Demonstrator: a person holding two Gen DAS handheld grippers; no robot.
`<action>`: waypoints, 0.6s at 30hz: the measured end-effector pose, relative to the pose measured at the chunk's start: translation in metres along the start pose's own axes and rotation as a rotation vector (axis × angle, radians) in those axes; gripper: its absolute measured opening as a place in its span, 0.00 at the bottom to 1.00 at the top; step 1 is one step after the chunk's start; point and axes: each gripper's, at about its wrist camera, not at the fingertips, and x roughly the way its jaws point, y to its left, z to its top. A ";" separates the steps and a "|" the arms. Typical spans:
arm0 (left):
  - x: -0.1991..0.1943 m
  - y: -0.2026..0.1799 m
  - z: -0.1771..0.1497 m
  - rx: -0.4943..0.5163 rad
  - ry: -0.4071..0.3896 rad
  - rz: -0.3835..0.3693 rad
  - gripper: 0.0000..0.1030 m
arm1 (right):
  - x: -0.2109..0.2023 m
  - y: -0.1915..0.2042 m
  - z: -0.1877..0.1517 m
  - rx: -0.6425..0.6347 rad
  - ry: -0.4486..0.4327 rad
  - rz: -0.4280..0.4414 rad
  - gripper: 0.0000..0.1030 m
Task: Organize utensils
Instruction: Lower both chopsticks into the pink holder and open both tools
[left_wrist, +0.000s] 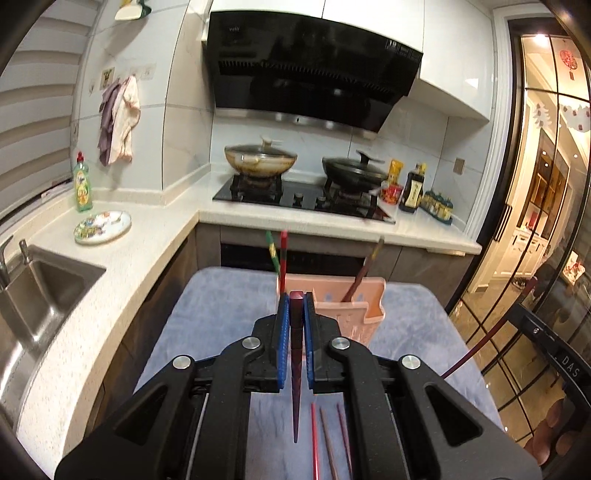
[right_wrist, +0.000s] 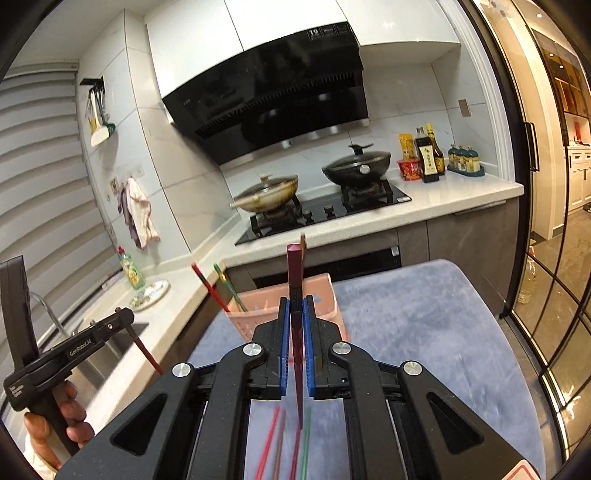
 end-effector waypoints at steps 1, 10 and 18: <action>0.002 -0.002 0.010 0.000 -0.021 -0.001 0.07 | 0.004 0.001 0.007 0.007 -0.010 0.008 0.07; 0.024 -0.013 0.081 -0.030 -0.192 -0.008 0.07 | 0.051 0.014 0.074 0.069 -0.135 0.086 0.07; 0.062 -0.014 0.106 -0.032 -0.237 0.007 0.07 | 0.105 0.018 0.088 0.083 -0.126 0.081 0.07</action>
